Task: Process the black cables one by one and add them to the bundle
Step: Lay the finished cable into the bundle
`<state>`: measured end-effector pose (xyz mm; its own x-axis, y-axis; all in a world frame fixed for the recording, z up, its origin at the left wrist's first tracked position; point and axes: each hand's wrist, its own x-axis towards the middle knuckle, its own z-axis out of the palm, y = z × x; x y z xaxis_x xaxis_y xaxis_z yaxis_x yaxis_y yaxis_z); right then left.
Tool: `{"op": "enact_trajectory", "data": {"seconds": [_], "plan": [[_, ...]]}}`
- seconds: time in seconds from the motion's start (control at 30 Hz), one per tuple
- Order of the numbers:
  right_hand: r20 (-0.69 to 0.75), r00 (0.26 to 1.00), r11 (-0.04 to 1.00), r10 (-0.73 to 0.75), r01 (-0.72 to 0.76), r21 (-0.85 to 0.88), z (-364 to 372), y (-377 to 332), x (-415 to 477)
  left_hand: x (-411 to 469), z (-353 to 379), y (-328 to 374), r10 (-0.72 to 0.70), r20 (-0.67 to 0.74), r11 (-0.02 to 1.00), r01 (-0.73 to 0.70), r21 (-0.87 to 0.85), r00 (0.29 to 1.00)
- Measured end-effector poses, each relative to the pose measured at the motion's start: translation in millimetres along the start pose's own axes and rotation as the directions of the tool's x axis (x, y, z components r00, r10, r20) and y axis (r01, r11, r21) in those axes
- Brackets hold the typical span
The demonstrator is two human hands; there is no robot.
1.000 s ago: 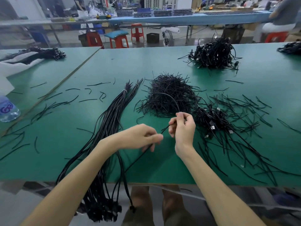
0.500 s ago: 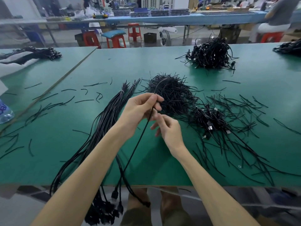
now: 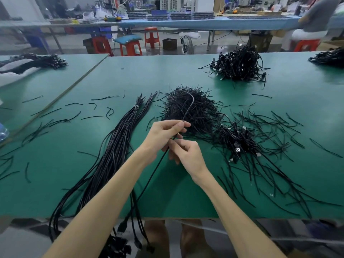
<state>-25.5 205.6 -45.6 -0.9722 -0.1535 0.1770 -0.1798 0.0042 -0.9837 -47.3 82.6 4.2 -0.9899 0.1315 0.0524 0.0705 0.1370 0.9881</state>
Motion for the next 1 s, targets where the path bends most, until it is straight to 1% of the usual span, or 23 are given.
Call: {"op": "enact_trajectory", "data": {"seconds": [0.07,0.13,0.17,0.2,0.27,0.3,0.33,0.4,0.47,0.53,0.63,0.7,0.73,0.77,0.8,0.83,0.9,1.0], "plan": [[-0.094,0.996,0.999,0.007,-0.003,0.048,-3,2,1,-2,-3,-2,-0.034,0.062,0.998,0.037,-0.047,0.998],[-0.223,0.973,0.982,0.064,-0.021,0.189,-9,3,2,-5,-10,-3,-0.100,0.152,0.994,0.106,-0.036,0.983],[-0.278,0.956,0.970,0.093,-0.024,0.242,-11,3,3,-7,-15,-4,-0.135,0.229,0.990,0.142,-0.013,0.964],[-0.318,0.942,0.962,0.112,-0.023,0.271,-13,3,3,-9,-21,-5,-0.168,0.329,0.985,0.174,0.011,0.929],[-0.351,0.928,0.955,0.125,-0.016,0.297,-13,4,4,-15,-36,-6,-0.212,0.524,0.975,0.217,0.052,0.825],[-0.359,0.924,0.949,0.130,-0.012,0.314,-12,5,5,-18,-44,-6,-0.218,0.576,0.973,0.221,0.065,0.788],[-0.368,0.919,0.941,0.142,-0.009,0.339,-12,5,6,-20,-52,-7,-0.217,0.588,0.973,0.218,0.070,0.779],[-0.387,0.904,0.918,0.181,-0.014,0.396,-14,6,7,-21,-66,-12,-0.193,0.529,0.974,0.225,0.003,0.827],[-0.402,0.893,0.911,0.201,-0.021,0.411,-14,6,7,-23,-78,-18,-0.123,0.438,0.963,0.213,-0.162,0.890],[-0.420,0.886,0.927,0.198,-0.029,0.375,-14,7,7,-24,-85,-22,-0.025,0.378,0.920,0.169,-0.353,0.926],[-0.441,0.870,0.919,0.221,-0.035,0.392,-14,6,7,-23,-87,-27,0.127,0.390,0.777,0.153,-0.611,0.912],[-0.439,0.866,0.911,0.238,-0.043,0.410,-15,6,7,-21,-87,-28,0.218,0.371,0.651,0.149,-0.744,0.903],[-0.437,0.867,0.912,0.240,-0.048,0.407,-15,5,7,-21,-87,-28,0.240,0.352,0.585,0.154,-0.796,0.905],[-0.435,0.868,0.916,0.238,-0.052,0.398,-15,5,6,-21,-88,-29,0.243,0.327,0.525,0.159,-0.836,0.913],[-0.436,0.869,0.920,0.235,-0.054,0.387,-14,5,6,-21,-88,-30,0.224,0.291,0.491,0.150,-0.858,0.930],[-0.436,0.870,0.925,0.231,-0.057,0.377,-14,5,5,-20,-88,-32,0.176,0.242,0.485,0.130,-0.865,0.954],[-0.428,0.875,0.928,0.227,-0.062,0.367,-15,4,5,-18,-87,-38,0.059,0.132,0.505,0.085,-0.859,0.989],[-0.361,0.911,0.939,0.201,-0.074,0.336,-14,2,4,-14,-83,-43,-0.063,-0.005,0.556,0.031,-0.830,0.998]]}}
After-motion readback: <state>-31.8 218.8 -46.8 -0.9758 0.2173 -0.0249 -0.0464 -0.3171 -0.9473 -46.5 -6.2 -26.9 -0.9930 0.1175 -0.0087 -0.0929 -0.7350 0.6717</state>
